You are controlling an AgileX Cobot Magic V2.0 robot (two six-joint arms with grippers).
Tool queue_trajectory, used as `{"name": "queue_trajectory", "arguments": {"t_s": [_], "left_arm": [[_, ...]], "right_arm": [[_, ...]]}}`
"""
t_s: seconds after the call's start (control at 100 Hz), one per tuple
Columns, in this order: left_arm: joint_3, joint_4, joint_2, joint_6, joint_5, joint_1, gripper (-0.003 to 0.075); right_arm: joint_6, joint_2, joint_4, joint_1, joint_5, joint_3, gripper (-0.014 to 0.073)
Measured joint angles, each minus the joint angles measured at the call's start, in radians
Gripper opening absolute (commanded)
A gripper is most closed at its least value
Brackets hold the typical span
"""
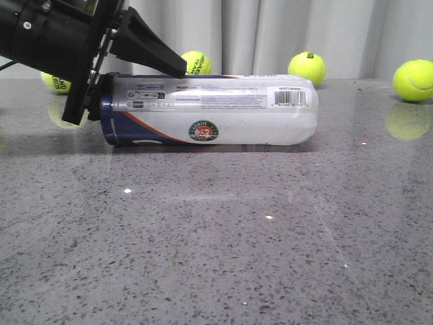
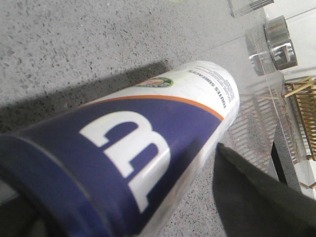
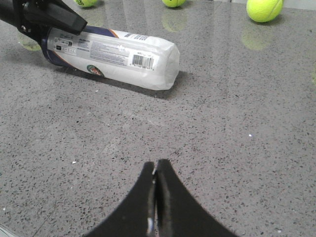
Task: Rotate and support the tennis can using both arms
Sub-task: 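Grasp the blue-rimmed end of the can with the left gripper, then lift the blue end with the left gripper, tilting the can upward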
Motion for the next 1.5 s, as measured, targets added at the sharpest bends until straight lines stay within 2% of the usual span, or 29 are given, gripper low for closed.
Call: {"name": "queue_trajectory", "arguments": {"t_s": [0.23, 0.47, 0.93, 1.14, 1.27, 1.5], "left_arm": [[0.0, -0.023, 0.0, 0.002, 0.017, 0.0, 0.0155], [-0.002, -0.077, 0.0, 0.002, 0.074, 0.0, -0.002], [-0.008, -0.11, 0.0, 0.021, 0.106, 0.0, -0.002], [-0.088, -0.073, -0.004, 0.037, 0.132, 0.0, -0.002], [-0.197, 0.034, -0.032, -0.038, 0.144, 0.0, -0.002], [-0.423, 0.316, -0.078, -0.264, 0.177, -0.004, -0.002]], "right_arm": [[0.0, 0.0, 0.0, 0.0, 0.0, 0.0, -0.0068], [0.0, 0.0, 0.0, 0.0, 0.0, 0.0, -0.0068], [0.0, 0.0, 0.0, 0.0, 0.0, 0.0, -0.0068], [0.0, 0.0, 0.0, 0.0, 0.0, 0.0, -0.0068], [0.0, 0.0, 0.0, 0.0, 0.0, 0.0, -0.0068], [0.0, 0.0, 0.0, 0.0, 0.0, 0.0, -0.0068]]}}
